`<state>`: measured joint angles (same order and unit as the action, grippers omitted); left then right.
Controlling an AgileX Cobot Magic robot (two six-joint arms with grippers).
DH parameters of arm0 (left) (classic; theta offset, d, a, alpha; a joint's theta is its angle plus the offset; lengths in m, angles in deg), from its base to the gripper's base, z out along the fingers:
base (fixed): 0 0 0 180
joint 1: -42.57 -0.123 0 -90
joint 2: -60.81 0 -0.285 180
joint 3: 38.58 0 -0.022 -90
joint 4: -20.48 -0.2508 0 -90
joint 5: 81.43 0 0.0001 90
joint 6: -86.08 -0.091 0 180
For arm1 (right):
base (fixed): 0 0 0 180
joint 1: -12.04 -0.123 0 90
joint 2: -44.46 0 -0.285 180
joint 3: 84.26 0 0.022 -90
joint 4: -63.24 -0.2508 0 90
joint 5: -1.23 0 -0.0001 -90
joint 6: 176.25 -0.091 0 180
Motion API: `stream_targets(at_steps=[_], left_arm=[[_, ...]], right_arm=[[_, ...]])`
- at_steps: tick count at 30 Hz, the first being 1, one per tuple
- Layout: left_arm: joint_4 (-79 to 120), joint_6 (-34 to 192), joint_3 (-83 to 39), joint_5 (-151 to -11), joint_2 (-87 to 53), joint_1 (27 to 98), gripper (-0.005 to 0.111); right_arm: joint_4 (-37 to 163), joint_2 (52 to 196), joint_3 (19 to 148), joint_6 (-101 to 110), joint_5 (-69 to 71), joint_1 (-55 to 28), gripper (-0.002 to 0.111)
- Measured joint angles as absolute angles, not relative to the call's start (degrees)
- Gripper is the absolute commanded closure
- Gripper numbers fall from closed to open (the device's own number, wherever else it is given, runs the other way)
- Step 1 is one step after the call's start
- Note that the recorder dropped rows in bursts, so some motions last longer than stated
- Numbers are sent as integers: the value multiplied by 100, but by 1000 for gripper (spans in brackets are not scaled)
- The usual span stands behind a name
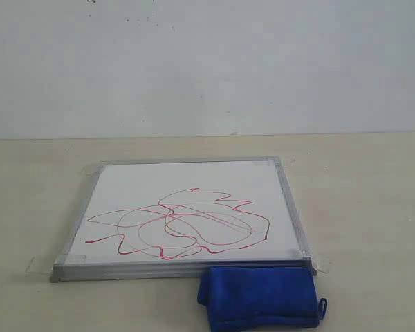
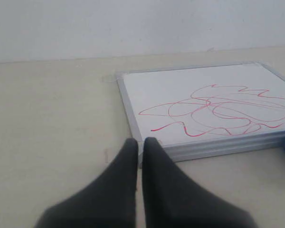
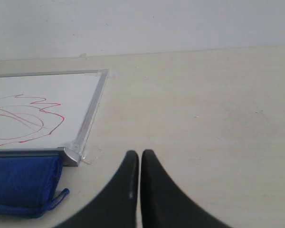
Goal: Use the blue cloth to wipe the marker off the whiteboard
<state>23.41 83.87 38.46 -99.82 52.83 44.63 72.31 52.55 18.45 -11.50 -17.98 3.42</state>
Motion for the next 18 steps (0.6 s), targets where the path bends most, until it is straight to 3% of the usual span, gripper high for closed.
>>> stream_targets(at_steps=[8,18], left_arm=[[2341,8387,3846,-9982,5283,4463,103],[2341,8387,3846,-9982,5283,4463,103]], right_arm=[[7334,5255,1845,-1122,-1772,342,107],[7950,5255,1845,-933,-669,342,107]])
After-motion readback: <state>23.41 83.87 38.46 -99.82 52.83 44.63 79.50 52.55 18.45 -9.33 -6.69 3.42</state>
